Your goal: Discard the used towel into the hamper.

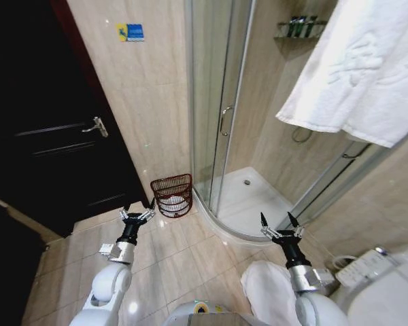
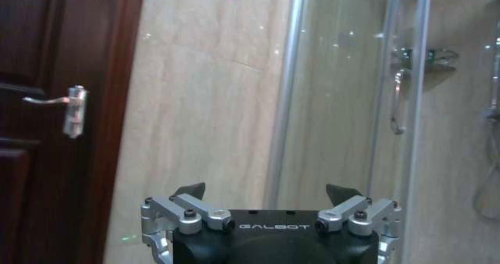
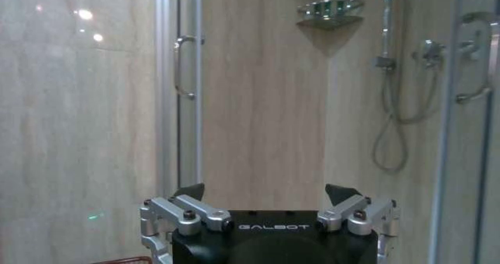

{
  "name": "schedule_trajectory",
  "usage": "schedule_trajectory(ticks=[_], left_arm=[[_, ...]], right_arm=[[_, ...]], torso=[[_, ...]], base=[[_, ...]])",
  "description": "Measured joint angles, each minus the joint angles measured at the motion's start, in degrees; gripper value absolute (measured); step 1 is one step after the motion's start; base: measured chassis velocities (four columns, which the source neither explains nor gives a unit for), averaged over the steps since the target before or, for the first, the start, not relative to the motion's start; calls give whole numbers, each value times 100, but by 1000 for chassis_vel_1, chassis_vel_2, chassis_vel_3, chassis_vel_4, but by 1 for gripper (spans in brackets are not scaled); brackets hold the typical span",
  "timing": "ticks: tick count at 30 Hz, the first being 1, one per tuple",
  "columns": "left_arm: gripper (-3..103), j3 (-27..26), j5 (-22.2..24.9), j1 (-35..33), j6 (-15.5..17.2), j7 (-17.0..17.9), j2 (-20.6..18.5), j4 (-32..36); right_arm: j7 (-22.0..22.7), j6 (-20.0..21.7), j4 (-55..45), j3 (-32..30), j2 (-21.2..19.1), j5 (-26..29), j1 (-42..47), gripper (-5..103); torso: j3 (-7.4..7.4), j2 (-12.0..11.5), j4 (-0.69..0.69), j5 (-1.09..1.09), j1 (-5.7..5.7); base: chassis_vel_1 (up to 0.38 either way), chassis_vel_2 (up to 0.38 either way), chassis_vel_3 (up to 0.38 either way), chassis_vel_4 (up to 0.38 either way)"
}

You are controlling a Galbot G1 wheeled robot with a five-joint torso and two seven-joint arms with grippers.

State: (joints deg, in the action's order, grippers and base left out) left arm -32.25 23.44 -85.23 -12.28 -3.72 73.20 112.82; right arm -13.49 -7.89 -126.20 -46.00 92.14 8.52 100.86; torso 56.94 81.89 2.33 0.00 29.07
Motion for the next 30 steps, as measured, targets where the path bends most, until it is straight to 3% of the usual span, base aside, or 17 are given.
schedule_trajectory(ticks=[30], left_arm=[[100,1,0,0,0,0,0,0]], right_arm=[[0,0,0,1,0,0,0,100]], torso=[[0,0,-1,0,-1]], base=[[-31,-29,-31,-33]])
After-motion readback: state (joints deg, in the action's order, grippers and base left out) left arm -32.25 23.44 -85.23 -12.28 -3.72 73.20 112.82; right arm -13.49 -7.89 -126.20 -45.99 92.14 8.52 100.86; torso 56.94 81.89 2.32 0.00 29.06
